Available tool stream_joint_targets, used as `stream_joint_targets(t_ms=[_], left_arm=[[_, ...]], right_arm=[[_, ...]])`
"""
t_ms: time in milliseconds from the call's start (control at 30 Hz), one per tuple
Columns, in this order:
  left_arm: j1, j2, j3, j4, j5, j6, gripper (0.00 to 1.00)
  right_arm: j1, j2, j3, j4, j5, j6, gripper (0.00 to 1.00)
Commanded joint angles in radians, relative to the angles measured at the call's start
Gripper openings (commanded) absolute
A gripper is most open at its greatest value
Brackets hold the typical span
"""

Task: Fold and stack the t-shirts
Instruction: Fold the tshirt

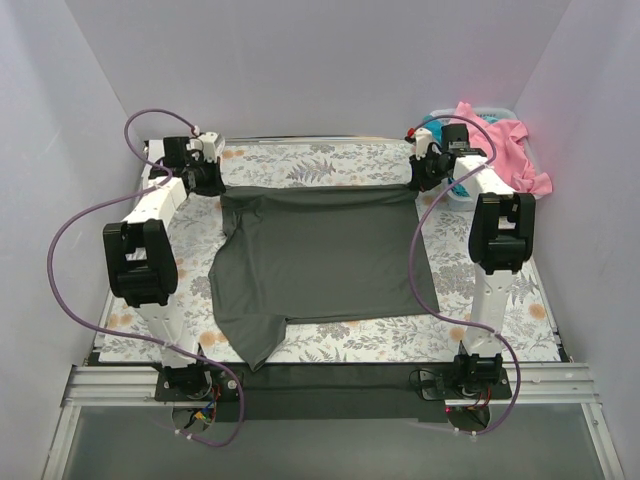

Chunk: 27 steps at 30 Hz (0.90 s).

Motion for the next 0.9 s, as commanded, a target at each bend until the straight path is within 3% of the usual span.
stream_joint_targets(t_ms=[0, 367, 600, 667, 700, 767, 867], left_arm=[[0.010, -0.113, -0.060, 0.004, 0.011, 0.053, 0.00], [0.010, -0.221, -0.250, 0.000, 0.041, 0.105, 0.00], [0.009, -0.193, -0.325, -0.013, 0.015, 0.136, 0.00], [0.009, -0.167, -0.313, -0.042, 0.011, 0.168, 0.01], [0.009, -0.158, -0.301, -0.083, 0.008, 0.174, 0.05], [0.009, -0.149, -0.253, -0.153, 0.011, 0.191, 0.18], [0.010, -0.165, -0.201, -0.192, 0.060, 0.194, 0.26]], right_arm=[[-0.014, -0.078, -0.037, -0.020, -0.029, -0.044, 0.01], [-0.015, -0.109, -0.138, -0.051, -0.041, -0.105, 0.01], [-0.015, -0.075, -0.149, -0.094, -0.023, -0.142, 0.01], [-0.015, -0.067, -0.138, -0.135, -0.029, -0.168, 0.14], [-0.015, -0.069, -0.135, -0.146, -0.032, -0.182, 0.28], [-0.015, -0.092, -0.144, -0.155, -0.026, -0.203, 0.43], [-0.015, -0.133, -0.146, -0.168, -0.031, -0.217, 0.56]])
